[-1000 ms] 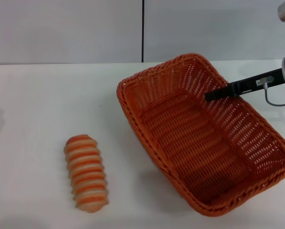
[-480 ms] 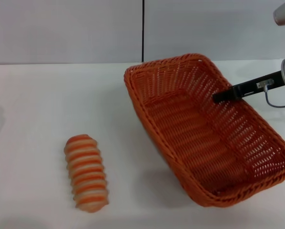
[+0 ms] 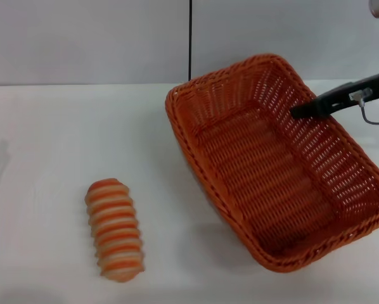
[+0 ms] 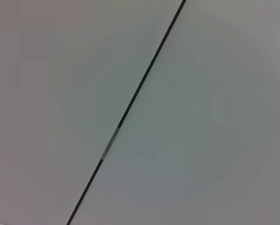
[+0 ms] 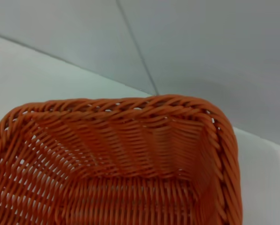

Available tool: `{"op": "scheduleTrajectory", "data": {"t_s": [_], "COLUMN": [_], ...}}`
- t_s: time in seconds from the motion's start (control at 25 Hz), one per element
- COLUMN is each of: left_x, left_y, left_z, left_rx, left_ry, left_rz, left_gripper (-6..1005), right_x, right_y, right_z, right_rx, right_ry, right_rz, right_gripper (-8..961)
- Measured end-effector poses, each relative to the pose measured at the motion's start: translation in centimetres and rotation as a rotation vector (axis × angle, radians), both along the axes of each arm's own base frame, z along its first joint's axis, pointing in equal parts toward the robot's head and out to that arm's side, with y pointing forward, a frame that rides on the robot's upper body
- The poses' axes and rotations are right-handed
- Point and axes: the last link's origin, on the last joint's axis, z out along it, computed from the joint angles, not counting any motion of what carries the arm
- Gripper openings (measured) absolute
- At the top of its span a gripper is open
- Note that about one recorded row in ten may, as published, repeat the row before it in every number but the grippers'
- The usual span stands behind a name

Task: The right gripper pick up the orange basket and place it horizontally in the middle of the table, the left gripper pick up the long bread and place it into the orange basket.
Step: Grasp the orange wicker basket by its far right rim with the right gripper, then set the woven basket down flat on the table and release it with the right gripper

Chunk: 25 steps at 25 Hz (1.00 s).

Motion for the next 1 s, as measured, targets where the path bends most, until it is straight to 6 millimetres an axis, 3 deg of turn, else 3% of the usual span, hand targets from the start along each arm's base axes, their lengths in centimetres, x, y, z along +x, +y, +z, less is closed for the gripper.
{"op": "scheduleTrajectory", "data": {"t_s": [0.36, 1.0], "left_x": [0.2, 0.5], "left_y": [0.4, -0.4], "left_z": [-0.2, 0.3], "left_rx": [-0.003, 0.014], "left_ry": [-0.006, -0.034], "left_rz": [-0.002, -0.039], "left_gripper": [814, 814], "right_x": [-2.1, -5.5], "right_y": [0.5, 1.1], "right_z": [0.7, -1.3], "right_rx": [-0.043, -0.125], "right_ry": [-0.07, -0.176], "right_rz": [0.256, 0.657], "right_gripper": [129, 129]}}
